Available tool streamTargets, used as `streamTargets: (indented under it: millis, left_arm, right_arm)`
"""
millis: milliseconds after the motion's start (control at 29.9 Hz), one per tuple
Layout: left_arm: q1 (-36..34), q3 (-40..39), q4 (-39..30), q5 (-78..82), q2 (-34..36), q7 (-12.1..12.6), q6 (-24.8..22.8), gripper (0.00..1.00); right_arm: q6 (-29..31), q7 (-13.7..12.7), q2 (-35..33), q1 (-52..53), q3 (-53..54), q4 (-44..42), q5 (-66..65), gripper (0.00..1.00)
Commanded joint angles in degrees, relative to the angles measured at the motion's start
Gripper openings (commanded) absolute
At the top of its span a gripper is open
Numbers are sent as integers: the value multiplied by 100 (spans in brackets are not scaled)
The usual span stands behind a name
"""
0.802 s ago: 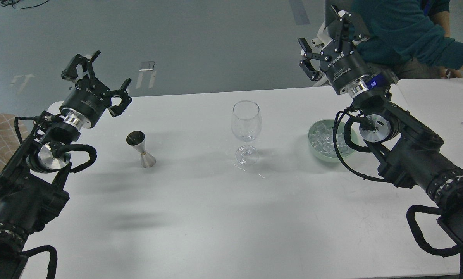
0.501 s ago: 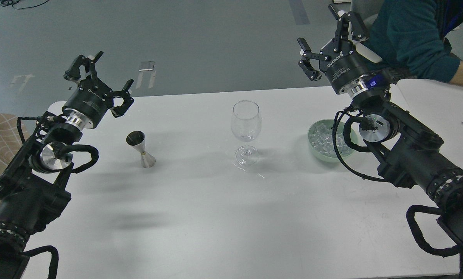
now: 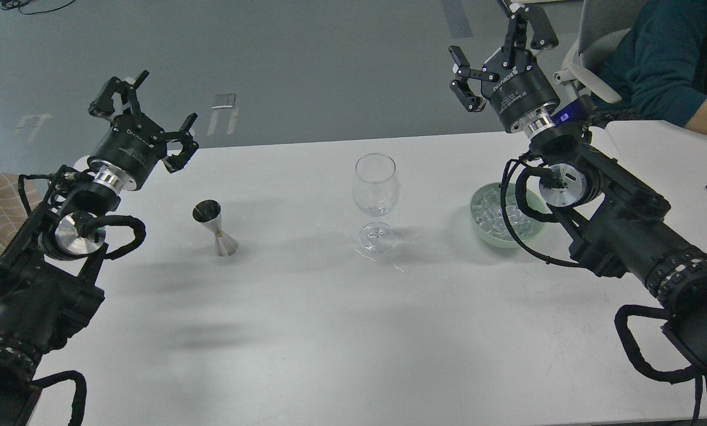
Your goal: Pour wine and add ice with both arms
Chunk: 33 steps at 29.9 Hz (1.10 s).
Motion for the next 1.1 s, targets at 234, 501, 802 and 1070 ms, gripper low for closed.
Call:
streamTargets:
  millis: [234, 501, 802, 1070]
  left_arm:
    - [-22, 9, 179, 9, -6, -57, 172, 98]
    - [-31, 18, 179, 26, -68, -57, 242, 98]
    - [-22, 70, 127, 70, -59, -250, 392, 98]
    - [-4, 62, 65, 79, -76, -224, 383, 98]
  right_arm:
    - [-33, 0, -27, -25, -111, -59, -13, 100]
    - [-24, 0, -36, 11, -613, -33, -13, 100]
    - [-50, 0, -1, 19, -604, -42, -13, 100]
    - [-68, 0, 26, 28, -595, -33, -13, 100]
